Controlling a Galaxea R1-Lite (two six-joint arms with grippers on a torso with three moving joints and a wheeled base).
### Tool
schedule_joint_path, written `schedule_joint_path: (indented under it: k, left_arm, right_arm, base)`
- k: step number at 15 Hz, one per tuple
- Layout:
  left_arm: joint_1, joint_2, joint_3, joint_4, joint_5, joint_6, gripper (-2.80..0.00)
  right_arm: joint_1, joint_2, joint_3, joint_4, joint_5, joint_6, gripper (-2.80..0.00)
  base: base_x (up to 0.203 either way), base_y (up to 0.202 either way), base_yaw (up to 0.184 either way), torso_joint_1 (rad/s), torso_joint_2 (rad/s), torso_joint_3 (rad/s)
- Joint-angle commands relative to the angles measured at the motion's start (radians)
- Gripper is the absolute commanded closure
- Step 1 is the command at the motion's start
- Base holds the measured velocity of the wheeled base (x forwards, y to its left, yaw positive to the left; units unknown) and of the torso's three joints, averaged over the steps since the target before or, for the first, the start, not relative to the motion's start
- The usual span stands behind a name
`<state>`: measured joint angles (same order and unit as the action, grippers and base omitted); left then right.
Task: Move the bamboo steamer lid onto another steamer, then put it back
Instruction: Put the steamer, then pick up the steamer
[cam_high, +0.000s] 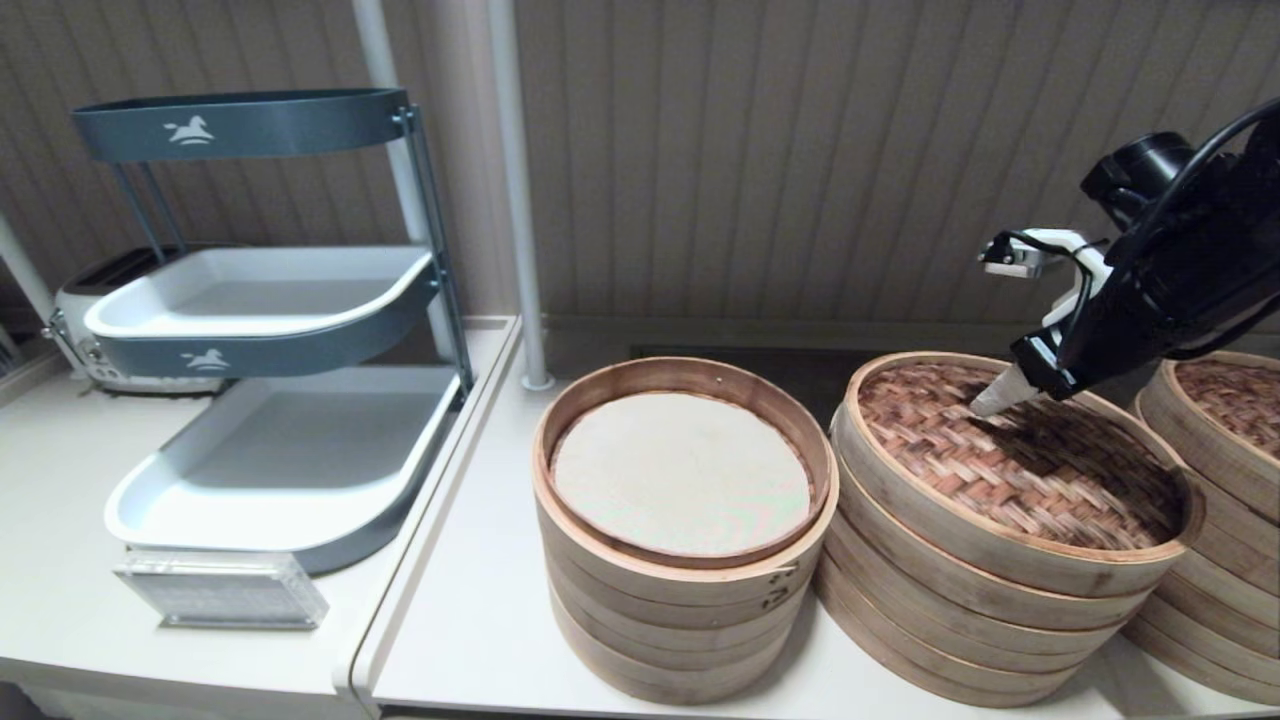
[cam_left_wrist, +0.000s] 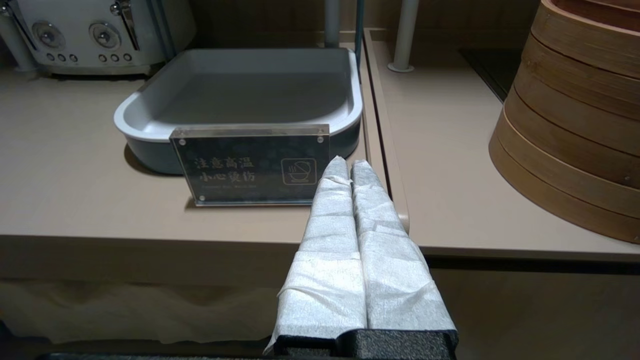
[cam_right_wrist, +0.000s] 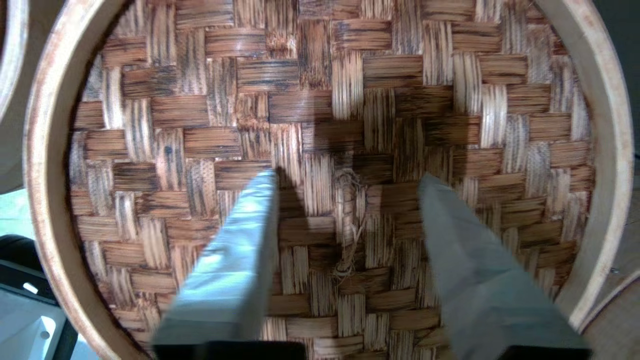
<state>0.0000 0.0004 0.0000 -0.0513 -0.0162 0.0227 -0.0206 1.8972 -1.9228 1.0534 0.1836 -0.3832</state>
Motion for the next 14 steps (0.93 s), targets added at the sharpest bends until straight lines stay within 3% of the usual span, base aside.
schedule_joint_path:
  k: [1,11,12,14]
  left_arm:
    - [0.000,0.000,0.028,-0.001,-0.001,0.000,0.00]
    - [0.000,0.000,0.028,-0.002,0.001,0.000,0.00]
    - [0.000,0.000,0.028,-0.002,0.001,0.000,0.00]
    - [0.000,0.000,0.028,-0.001,0.001,0.000,0.00]
  right_arm:
    - [-0.001,-0.015,0.001,0.007,0.002,-0.003,-2.80]
    - [-0.007,-0.214,0.020,0.008,0.043,0.023,-2.80]
    - [-0.007,-0.249,0.033,0.008,0.047,0.026,0.00]
    - [-0.009,-0.354,0.078,0.008,0.051,0.028,0.00]
  base:
    - [0.000,0.000,0.000,0.000,0.00,0.000]
    - [0.000,0.000,0.000,0.000,0.00,0.000]
    - [0.000,0.000,0.000,0.000,0.00,0.000]
    - [0.000,0.000,0.000,0.000,0.00,0.000]
